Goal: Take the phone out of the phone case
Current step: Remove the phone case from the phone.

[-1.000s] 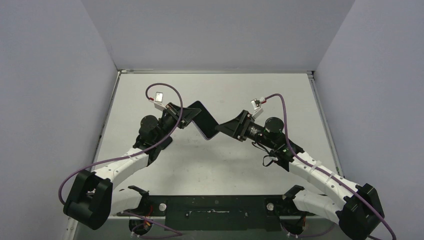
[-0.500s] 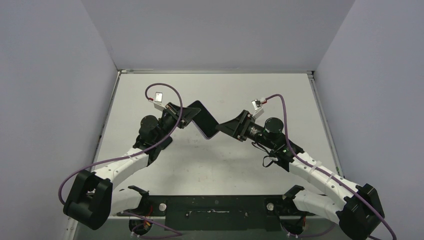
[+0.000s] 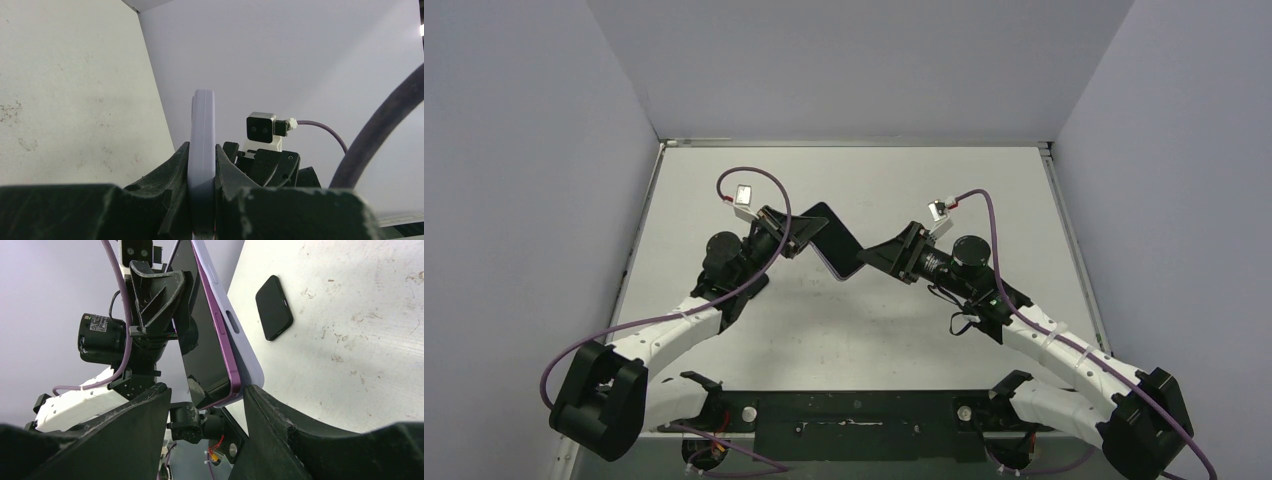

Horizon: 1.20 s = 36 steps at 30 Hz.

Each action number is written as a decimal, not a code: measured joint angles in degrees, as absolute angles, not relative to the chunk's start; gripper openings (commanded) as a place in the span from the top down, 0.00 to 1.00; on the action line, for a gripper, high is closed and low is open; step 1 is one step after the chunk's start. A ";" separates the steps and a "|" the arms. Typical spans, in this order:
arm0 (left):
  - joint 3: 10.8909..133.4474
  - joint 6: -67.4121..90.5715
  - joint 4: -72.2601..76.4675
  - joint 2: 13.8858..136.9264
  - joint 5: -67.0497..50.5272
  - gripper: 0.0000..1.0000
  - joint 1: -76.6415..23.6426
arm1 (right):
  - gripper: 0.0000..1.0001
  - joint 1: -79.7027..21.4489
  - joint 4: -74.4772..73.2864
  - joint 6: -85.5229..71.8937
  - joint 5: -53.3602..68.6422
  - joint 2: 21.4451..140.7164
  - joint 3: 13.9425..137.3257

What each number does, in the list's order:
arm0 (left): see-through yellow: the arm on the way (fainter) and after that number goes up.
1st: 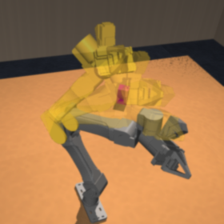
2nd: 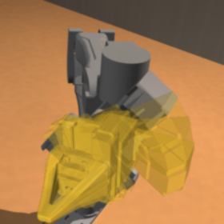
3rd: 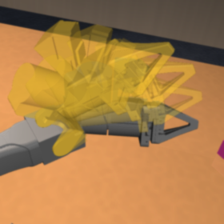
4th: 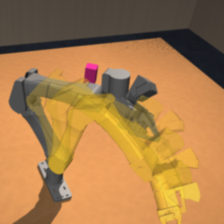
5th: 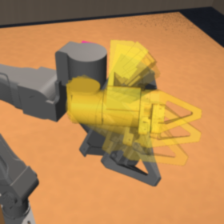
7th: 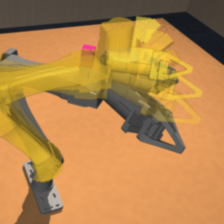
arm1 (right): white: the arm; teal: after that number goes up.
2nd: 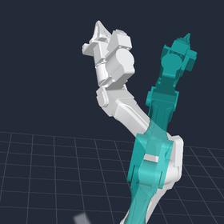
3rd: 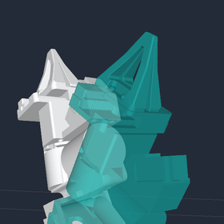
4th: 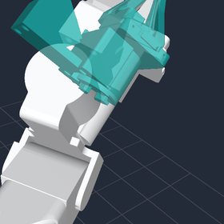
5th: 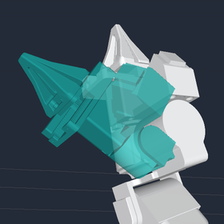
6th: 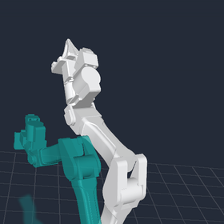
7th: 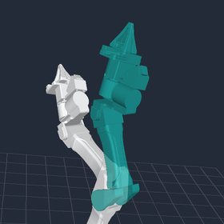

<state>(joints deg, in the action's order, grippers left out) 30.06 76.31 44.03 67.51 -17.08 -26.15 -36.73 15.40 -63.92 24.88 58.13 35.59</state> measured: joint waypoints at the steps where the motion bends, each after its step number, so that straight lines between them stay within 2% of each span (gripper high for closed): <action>1: 30.06 76.31 44.03 67.51 -17.10 1.00 -26.20 | 0.47 -36.73 15.40 -63.88 24.91 58.13 35.57; 18: 30.13 77.80 49.69 69.43 -16.51 1.00 -29.69 | 0.59 -36.71 23.44 -63.72 29.58 62.22 35.59; 21: 30.26 77.80 51.42 70.39 -16.69 1.00 -30.24 | 0.65 -36.60 25.02 -63.64 30.35 63.22 35.64; 26: 30.30 77.30 53.36 70.94 -17.45 1.00 -30.28 | 0.85 -36.03 27.03 -63.59 31.73 64.71 35.66; 29: 30.30 77.28 53.34 70.46 -17.54 0.91 -30.17 | 0.92 -35.64 28.49 -64.25 33.15 64.88 35.68; 32: 30.39 75.55 52.18 68.64 -17.52 0.73 -30.02 | 0.99 -35.62 29.80 -64.66 34.41 65.32 36.03; 34: 30.57 73.41 50.28 67.18 -17.58 0.60 -29.95 | 1.00 -35.68 30.30 -64.71 34.94 65.45 36.38; 36: 30.59 71.44 48.07 65.73 -17.87 0.54 -29.89 | 1.00 -35.75 30.48 -64.66 34.89 65.45 36.67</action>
